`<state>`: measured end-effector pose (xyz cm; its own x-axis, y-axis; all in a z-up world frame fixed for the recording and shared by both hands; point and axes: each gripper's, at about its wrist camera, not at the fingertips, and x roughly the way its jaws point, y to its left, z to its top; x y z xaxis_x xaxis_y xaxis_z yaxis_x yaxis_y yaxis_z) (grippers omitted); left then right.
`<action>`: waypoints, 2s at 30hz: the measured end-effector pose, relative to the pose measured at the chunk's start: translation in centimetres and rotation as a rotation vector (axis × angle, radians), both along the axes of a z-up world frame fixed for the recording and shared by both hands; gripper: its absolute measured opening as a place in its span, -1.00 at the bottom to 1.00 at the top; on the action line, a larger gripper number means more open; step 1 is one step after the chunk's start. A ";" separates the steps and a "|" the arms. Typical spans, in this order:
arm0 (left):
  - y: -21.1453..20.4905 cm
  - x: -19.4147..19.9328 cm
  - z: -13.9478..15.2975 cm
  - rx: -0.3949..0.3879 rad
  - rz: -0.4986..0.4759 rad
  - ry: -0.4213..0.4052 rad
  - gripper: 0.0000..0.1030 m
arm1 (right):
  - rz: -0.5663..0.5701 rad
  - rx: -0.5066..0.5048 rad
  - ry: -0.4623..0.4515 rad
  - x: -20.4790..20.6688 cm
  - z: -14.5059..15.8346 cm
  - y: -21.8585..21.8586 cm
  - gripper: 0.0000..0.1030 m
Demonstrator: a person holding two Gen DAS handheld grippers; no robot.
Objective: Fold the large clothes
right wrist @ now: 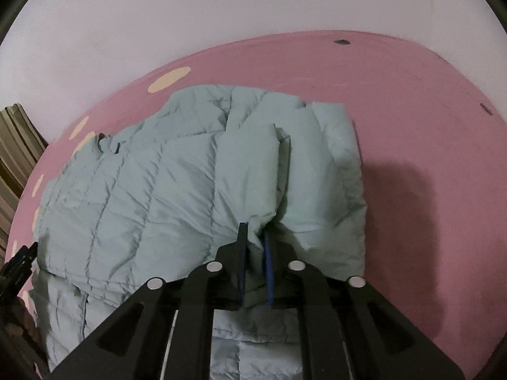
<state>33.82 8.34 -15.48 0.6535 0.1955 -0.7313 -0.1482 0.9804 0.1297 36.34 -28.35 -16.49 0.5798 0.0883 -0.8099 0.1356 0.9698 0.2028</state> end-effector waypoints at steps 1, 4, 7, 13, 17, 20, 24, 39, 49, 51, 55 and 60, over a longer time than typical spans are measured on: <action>0.1 -0.1 0.1 -0.004 -0.003 0.001 0.30 | -0.004 0.009 -0.001 -0.2 0.3 -0.1 -0.70; 0.3 -0.8 1.6 -0.024 -0.006 -0.027 0.30 | -0.023 0.012 -0.045 -0.9 2.4 -0.1 -0.10; 0.0 -0.5 3.3 -0.051 -0.010 -0.067 0.30 | -0.041 -0.069 -0.131 -1.6 5.2 1.1 0.10; -1.9 3.6 2.5 -0.072 -0.008 -0.036 0.31 | 0.032 -0.104 -0.138 3.1 4.8 4.9 0.10; -1.9 5.6 -0.2 -0.064 0.029 0.035 0.31 | 0.036 -0.146 -0.058 5.3 1.7 5.6 0.10; -1.7 6.5 -2.5 -0.050 0.038 0.085 0.37 | 0.042 -0.148 0.009 6.1 -1.0 5.6 0.10; -1.5 6.6 -3.6 -0.042 0.038 0.089 0.47 | 0.052 -0.162 -0.011 5.7 -2.2 5.7 0.11; -5.0 3.0 -1.8 -0.083 -0.017 0.065 0.47 | 0.035 -0.184 -0.027 0.7 -0.9 4.9 0.14; -5.0 3.5 -3.9 -0.083 -0.001 0.073 0.53 | 0.039 -0.190 -0.045 1.4 -2.7 5.1 0.18; -5.0 3.5 -3.9 -0.083 -0.002 0.074 0.53 | 0.038 -0.195 -0.046 1.4 -2.7 5.2 0.18; -4.9 3.5 -3.0 -0.085 -0.001 0.073 0.53 | 0.039 -0.184 -0.055 1.4 -2.1 5.0 0.21; -4.1 1.4 -0.9 -0.083 0.001 0.076 0.53 | 0.025 -0.141 -0.066 -0.8 0.3 4.3 0.26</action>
<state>35.21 4.24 -16.34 0.5957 0.1330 -0.7921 -0.1420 0.9881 0.0591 35.53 -24.05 -16.14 0.6312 -0.0083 -0.7756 0.1017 0.9922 0.0721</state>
